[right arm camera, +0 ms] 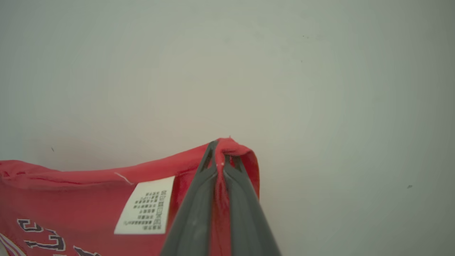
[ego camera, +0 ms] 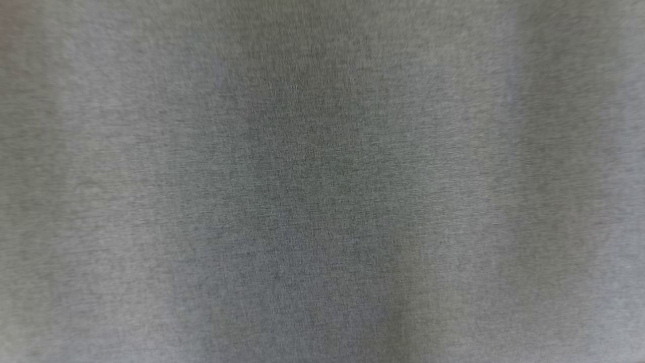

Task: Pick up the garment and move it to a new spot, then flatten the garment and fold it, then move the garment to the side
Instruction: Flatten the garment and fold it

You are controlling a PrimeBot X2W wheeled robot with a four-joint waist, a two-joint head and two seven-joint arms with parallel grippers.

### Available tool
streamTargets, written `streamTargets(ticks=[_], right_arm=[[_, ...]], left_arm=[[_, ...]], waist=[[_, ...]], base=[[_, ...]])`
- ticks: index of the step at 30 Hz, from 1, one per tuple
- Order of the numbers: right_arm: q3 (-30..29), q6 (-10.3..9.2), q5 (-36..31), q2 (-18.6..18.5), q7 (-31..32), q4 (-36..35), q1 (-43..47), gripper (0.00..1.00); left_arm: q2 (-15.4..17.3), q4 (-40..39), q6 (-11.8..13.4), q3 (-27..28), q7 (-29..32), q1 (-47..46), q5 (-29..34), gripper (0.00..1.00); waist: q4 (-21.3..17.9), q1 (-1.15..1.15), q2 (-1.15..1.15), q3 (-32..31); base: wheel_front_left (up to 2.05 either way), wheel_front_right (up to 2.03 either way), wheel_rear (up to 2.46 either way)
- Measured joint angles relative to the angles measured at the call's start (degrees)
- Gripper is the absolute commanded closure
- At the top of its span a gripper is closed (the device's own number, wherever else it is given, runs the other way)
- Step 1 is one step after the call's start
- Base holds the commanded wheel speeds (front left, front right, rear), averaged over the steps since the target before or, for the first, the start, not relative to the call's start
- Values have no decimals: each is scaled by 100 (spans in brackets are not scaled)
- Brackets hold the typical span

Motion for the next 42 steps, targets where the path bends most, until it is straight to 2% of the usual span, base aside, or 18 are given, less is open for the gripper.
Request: streamTargets(ticks=[4, 8, 10, 13, 16, 20, 25, 30, 33, 42], right_arm=[[310, 0, 442, -53, -166, -356, 778, 100], [669, 0, 925, -223, -279, -949, 1964, 100], [792, 0, 1281, -476, -371, -1493, 2898, 100], [895, 0, 1558, -775, -465, -2083, 3930, 100], [954, 0, 1711, -1049, -546, -2654, 5021, 100], [856, 0, 1817, -1318, -642, -3277, 6421, 100], [500, 0, 1809, -1423, -611, -3790, 8055, 100], [151, 0, 1616, -1355, -453, -4139, 9339, 100], [-127, 0, 1486, -1211, -383, -4299, 10060, 100], [-1065, 0, 1102, -815, -99, -4881, 11899, 100]], left_arm=[[250, -472, -1, -209, -193, 1038, -490, 100], [594, -1082, 0, -379, -494, 2448, -923, 100], [866, -1578, -1, -345, -672, 3494, -1161, 100], [1010, -2107, 4, -152, -747, 4612, -1300, 100], [1062, -2797, 241, 80, -769, 5764, -1228, 100], [918, -3867, 623, 594, -781, 7420, -1010, 100], [385, -4978, 1028, 1171, -782, 9451, -751, 100], [-88, -5442, 1126, 1212, -783, 10938, -647, 100], [-237, -5494, 1154, 1210, -783, 11575, -545, 100], [-622, -5728, 1171, 1415, -787, 12827, -456, 100]], waist=[[12, -1, -1, -269], [26, -1, -1, -623], [32, -1, -1, -926], [40, -2, -2, -1239], [54, -2, -2, -1547], [87, -3, -2, -1947], [137, -3, -2, -2409], [194, -2, -2, -2810], [232, -2, -2, -3035], [364, -2, -2, -3586]], base=[[0, 0, 0], [0, 0, 0], [0, 0, 0], [0, 0, 0], [0, 0, 0], [0, 0, 0], [0, 0, 0], [0, 0, 0], [0, 0, 0], [0, 0, 0]])
